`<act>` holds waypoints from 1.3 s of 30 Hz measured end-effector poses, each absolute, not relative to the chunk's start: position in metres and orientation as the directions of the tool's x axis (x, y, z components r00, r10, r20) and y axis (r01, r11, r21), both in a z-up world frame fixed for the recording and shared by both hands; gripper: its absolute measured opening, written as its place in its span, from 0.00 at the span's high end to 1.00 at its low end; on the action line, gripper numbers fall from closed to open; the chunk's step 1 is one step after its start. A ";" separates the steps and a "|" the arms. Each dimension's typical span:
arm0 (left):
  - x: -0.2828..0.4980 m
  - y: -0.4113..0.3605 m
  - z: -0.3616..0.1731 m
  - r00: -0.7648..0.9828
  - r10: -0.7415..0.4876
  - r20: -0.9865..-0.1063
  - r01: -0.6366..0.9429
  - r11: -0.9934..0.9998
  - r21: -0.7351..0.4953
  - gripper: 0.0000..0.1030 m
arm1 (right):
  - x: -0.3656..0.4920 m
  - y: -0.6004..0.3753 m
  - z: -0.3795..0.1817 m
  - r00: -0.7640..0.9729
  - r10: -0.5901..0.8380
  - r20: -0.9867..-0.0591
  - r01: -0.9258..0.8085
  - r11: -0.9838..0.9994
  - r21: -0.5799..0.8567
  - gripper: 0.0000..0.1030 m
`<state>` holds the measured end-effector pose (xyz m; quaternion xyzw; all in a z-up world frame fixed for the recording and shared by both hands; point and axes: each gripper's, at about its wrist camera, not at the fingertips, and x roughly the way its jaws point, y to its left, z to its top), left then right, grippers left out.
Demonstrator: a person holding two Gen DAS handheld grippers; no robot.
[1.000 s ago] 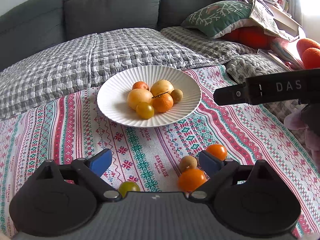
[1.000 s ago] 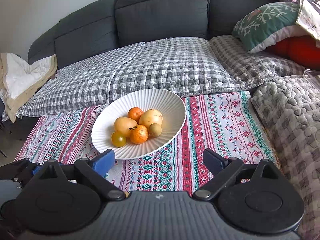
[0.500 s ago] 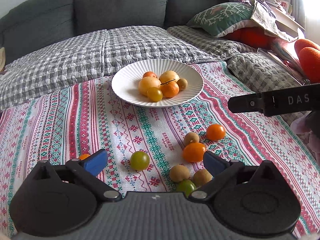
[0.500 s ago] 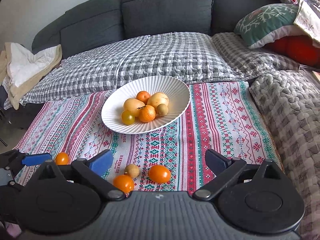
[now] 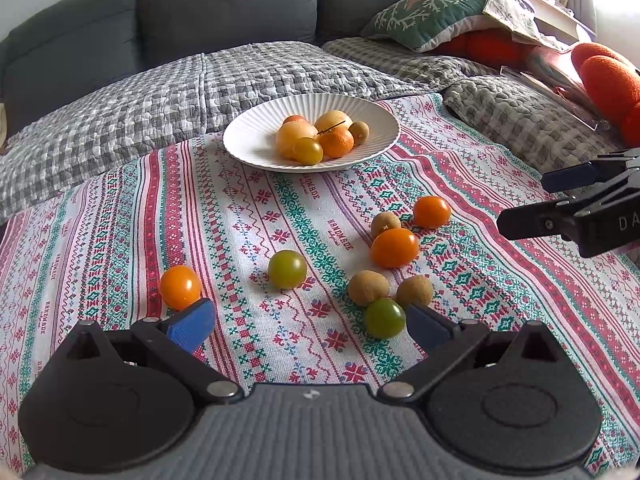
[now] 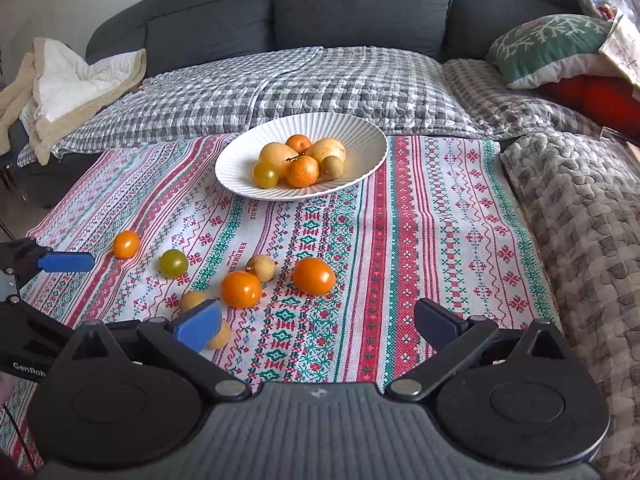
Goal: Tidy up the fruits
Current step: 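Move both open tools back from the plate to the remaining fruits, then grasp a green cherry tomato with the left tool while the right grasps a brown round fruit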
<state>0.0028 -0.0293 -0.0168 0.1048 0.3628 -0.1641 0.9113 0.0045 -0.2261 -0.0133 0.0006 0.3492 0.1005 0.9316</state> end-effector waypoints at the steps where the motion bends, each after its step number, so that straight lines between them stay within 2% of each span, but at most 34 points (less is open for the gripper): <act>1: 0.003 -0.029 -0.017 0.682 -0.228 -0.694 0.375 0.925 0.065 0.09 | 0.004 -0.227 -0.015 0.733 0.184 -0.655 -0.185 0.980 0.068 0.01; 9: 0.000 -0.039 -0.030 0.660 -0.272 -0.700 0.422 0.905 0.046 0.10 | 0.010 -0.230 -0.029 0.700 0.151 -0.698 -0.156 0.986 0.057 0.01; 11: 0.001 -0.043 -0.034 0.648 -0.284 -0.706 0.436 0.899 0.039 0.12 | 0.011 -0.230 -0.032 0.693 0.142 -0.707 -0.149 0.987 0.052 0.01; 13: 0.003 -0.047 -0.037 0.634 -0.297 -0.714 0.446 0.895 0.024 0.24 | 0.012 -0.229 -0.034 0.687 0.142 -0.713 -0.151 0.987 0.051 0.01; 17: 0.007 -0.053 -0.043 0.595 -0.322 -0.736 0.464 0.886 -0.012 0.41 | 0.013 -0.227 -0.036 0.679 0.139 -0.721 -0.157 0.987 0.042 0.01; 25: 0.007 -0.068 -0.049 0.558 -0.331 -0.761 0.499 0.867 -0.012 0.87 | 0.013 -0.225 -0.038 0.671 0.142 -0.728 -0.170 0.985 0.035 0.01; 32: 0.004 -0.066 -0.045 0.549 -0.331 -0.767 0.525 0.851 0.009 0.87 | 0.015 -0.221 -0.040 0.663 0.150 -0.733 -0.183 0.982 0.035 0.01; 39: 0.003 -0.046 -0.038 0.566 -0.310 -0.764 0.484 0.875 0.003 0.87 | 0.016 -0.212 -0.041 0.652 0.217 -0.726 -0.238 0.968 0.075 0.01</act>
